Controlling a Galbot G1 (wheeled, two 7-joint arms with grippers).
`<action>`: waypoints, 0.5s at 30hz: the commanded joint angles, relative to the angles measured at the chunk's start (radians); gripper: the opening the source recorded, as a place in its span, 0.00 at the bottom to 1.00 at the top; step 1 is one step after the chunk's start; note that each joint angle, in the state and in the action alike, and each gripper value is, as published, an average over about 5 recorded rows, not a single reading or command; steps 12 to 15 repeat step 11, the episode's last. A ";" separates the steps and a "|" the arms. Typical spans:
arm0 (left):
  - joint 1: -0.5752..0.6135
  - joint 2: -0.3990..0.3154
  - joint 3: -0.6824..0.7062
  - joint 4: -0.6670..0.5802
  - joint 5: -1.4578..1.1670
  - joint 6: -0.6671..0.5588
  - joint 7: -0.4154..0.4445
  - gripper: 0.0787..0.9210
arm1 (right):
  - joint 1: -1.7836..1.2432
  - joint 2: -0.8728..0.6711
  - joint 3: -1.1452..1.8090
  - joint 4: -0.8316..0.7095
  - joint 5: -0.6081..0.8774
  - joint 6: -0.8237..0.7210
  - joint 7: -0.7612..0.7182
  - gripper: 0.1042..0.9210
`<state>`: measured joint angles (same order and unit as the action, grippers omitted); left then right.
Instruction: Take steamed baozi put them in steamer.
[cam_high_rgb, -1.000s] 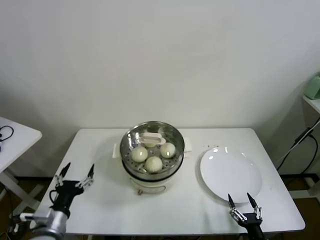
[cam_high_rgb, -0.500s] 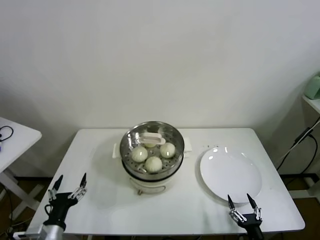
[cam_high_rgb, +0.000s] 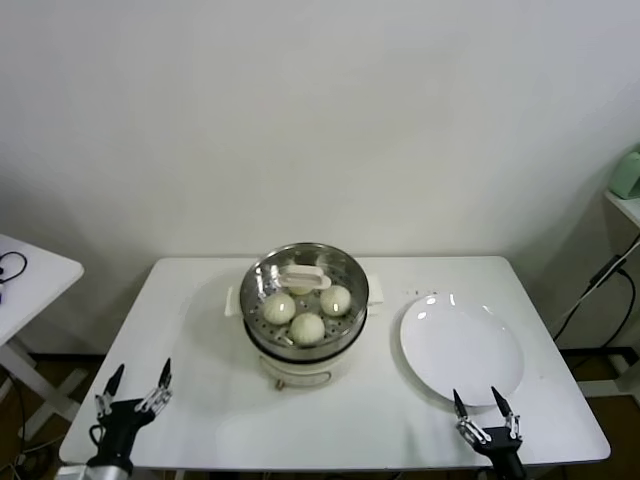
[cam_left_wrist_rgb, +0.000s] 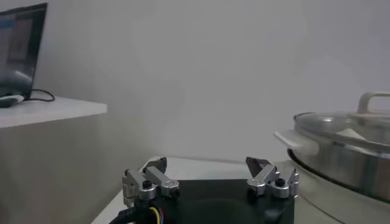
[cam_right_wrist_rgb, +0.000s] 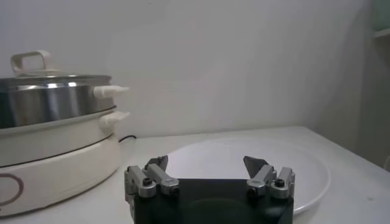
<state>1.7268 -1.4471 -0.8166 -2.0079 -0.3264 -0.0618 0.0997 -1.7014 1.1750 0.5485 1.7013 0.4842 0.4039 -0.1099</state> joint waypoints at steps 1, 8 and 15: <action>0.009 -0.005 -0.002 0.009 0.006 -0.015 0.001 0.88 | 0.002 -0.001 0.000 -0.001 0.002 0.000 0.001 0.88; 0.011 -0.007 -0.001 0.010 0.016 -0.018 -0.001 0.88 | 0.002 -0.002 0.001 -0.001 0.003 0.001 0.000 0.88; 0.013 -0.008 -0.001 0.010 0.016 -0.020 -0.002 0.88 | 0.002 -0.002 0.001 -0.001 0.004 0.002 0.000 0.88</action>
